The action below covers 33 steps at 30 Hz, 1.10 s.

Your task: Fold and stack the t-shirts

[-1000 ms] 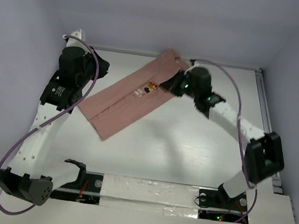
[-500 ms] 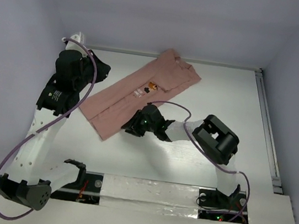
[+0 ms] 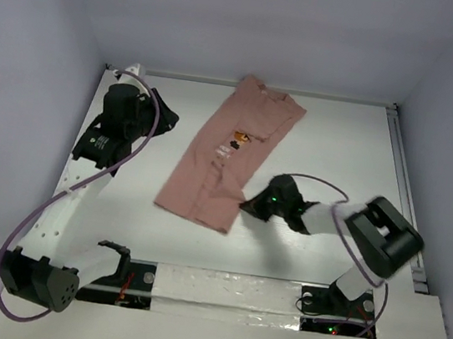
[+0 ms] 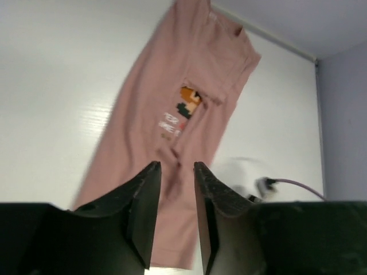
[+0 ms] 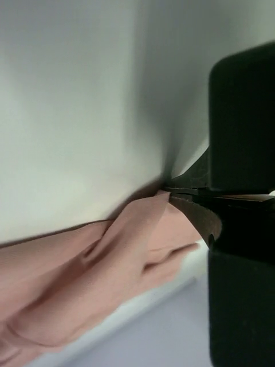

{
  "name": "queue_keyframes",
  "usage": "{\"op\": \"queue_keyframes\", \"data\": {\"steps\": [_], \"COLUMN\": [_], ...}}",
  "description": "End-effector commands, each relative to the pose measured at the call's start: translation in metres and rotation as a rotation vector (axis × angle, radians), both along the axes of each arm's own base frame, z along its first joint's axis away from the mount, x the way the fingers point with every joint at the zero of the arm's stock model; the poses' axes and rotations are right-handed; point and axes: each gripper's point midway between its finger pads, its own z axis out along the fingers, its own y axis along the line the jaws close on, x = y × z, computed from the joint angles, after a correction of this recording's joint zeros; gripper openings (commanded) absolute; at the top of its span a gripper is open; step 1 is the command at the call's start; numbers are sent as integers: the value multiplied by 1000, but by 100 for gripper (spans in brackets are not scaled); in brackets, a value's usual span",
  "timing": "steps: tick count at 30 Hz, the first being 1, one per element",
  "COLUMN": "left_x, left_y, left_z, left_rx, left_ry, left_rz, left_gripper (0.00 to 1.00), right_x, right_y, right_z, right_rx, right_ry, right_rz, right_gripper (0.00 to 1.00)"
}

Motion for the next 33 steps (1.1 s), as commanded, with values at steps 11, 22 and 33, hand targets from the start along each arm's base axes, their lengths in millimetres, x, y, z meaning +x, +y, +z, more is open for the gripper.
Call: {"op": "queue_keyframes", "data": {"steps": [11,22,33], "left_x": [100,256,264], "left_y": [-71,-118,-116], "left_z": [-115,-241,-282], "left_rx": [40,114,-18], "left_ry": [163,323,321], "left_rz": [-148,-198,-183], "left_gripper": [39,40,0], "right_x": [-112,-73,-51], "right_y": [-175,-135,-116], "right_z": [27,61,65], "right_rx": [-395,-392,-411], "right_ry": [53,-101,-133], "right_rz": [-140,50,106], "right_gripper": [60,26,28]}}
